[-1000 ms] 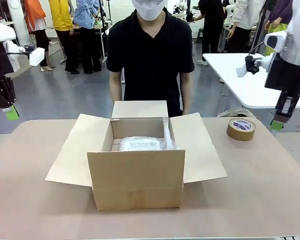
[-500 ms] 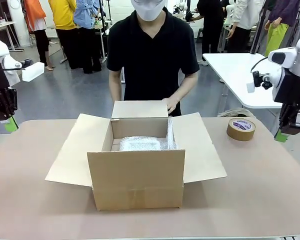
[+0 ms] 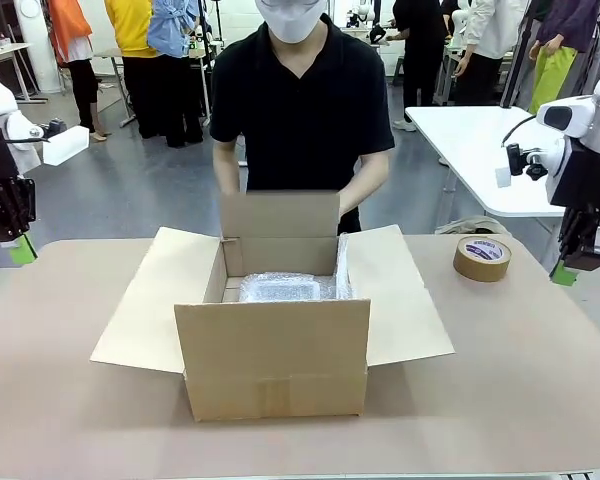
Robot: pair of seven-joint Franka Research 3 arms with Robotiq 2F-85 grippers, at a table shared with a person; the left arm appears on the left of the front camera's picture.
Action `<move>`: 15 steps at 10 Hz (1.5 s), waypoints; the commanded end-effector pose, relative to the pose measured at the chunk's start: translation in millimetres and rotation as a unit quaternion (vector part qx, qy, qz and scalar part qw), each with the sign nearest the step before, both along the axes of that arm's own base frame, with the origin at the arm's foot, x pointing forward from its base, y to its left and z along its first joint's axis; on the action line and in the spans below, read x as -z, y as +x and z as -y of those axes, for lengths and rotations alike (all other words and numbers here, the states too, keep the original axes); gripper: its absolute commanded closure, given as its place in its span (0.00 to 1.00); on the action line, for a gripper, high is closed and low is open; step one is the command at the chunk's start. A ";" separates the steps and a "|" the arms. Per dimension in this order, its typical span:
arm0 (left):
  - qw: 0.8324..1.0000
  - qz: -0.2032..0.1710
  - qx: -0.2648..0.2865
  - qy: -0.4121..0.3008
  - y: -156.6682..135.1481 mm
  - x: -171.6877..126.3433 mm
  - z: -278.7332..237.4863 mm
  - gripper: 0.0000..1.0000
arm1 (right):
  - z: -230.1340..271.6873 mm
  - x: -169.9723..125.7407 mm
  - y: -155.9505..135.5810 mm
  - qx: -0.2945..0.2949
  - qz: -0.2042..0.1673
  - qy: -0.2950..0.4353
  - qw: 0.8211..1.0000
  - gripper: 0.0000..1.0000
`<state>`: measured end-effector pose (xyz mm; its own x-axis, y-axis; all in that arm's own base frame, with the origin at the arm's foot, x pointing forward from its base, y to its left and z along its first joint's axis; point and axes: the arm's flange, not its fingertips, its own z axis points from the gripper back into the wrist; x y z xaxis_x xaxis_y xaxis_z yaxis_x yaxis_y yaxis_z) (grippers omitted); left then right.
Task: Wrap the clocks to prevent damage.
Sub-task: Once the human has placed the objects inside and stepped back, release both hands from the side flaps of the Package Box, then push the right (or left) flap of the Package Box to close it.
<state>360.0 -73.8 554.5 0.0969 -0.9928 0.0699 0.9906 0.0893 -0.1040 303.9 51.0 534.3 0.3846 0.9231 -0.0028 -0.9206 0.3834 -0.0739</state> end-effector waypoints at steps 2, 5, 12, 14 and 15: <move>1.000 0.000 -0.009 0.000 -0.4 -1.0 0.6 1.00 | -0.8 0.0 0.0 0.006 0.003 0.000 1.000 0.99; 1.000 0.000 -0.009 0.000 -0.4 -1.0 0.6 1.00 | -0.8 0.0 0.0 0.006 0.003 0.000 1.000 0.99; 1.000 0.000 -0.009 0.000 -0.4 -1.0 0.6 1.00 | -0.8 0.0 0.0 0.006 0.003 0.000 1.000 0.99; 1.000 0.000 -0.009 0.000 -0.4 -1.0 0.6 1.00 | -0.8 0.0 0.0 0.006 0.003 0.000 1.000 0.99; 1.000 0.000 -0.009 0.000 -0.4 -1.0 0.6 1.00 | -0.8 0.0 0.0 0.006 0.003 0.000 1.000 0.99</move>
<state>360.0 -73.7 554.5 0.0976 -0.9928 0.0699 0.9905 0.0901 -0.1040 303.9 51.0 534.3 0.3847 0.9230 -0.0027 -0.9206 0.3835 -0.0740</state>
